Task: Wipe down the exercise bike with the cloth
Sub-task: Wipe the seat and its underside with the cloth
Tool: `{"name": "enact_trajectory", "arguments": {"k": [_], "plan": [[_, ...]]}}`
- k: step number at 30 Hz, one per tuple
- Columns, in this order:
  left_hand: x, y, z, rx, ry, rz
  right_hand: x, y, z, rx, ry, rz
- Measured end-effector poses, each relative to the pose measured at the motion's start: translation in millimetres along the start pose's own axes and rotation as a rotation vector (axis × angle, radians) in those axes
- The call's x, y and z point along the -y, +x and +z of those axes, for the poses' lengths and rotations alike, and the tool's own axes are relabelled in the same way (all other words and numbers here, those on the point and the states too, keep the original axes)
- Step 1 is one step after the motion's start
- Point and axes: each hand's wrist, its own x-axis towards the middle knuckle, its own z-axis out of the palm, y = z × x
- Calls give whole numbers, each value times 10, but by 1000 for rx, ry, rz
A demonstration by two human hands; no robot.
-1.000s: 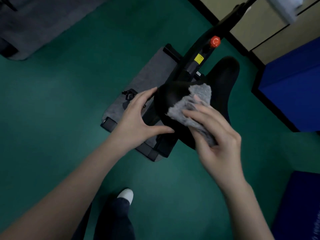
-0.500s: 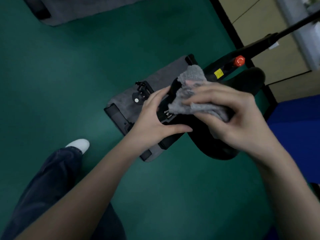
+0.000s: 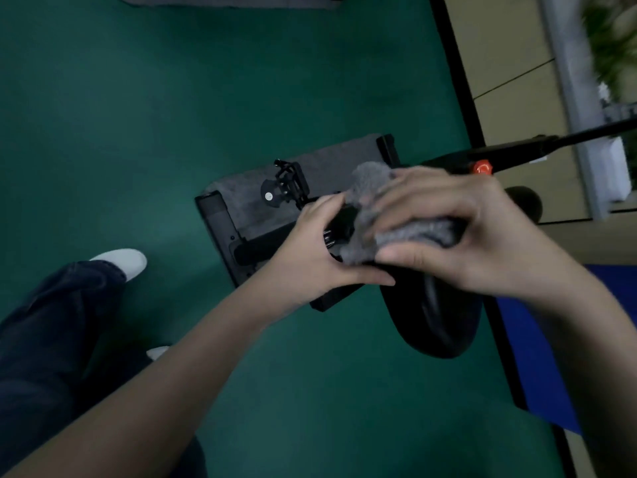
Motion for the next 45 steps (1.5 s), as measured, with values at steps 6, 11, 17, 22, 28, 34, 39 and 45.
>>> {"name": "enact_trajectory", "arguments": {"k": [6,11,17,22,28,34,39,45], "plan": [[61,25,8,29,-29,-79,-31,136,14,-11,-95,-22],[83,24,17,6,-57,-58,-233,425,-142,-91,0,261],[48,36,-26,19,14,-35,-168,230,-76,-128,-37,177],[0,80,-81,33,131,0,-248,363,-133,-145,7,295],[-73,122,-158,107,269,18,-241,266,-5,-460,-19,478],[-129,202,-276,136,247,42,289,-139,782,-976,-156,364],[-114,286,-344,144,308,86,453,-258,1296,-1320,-324,583],[-188,360,-425,191,397,61,475,-64,1309,-1797,-136,919]]}}
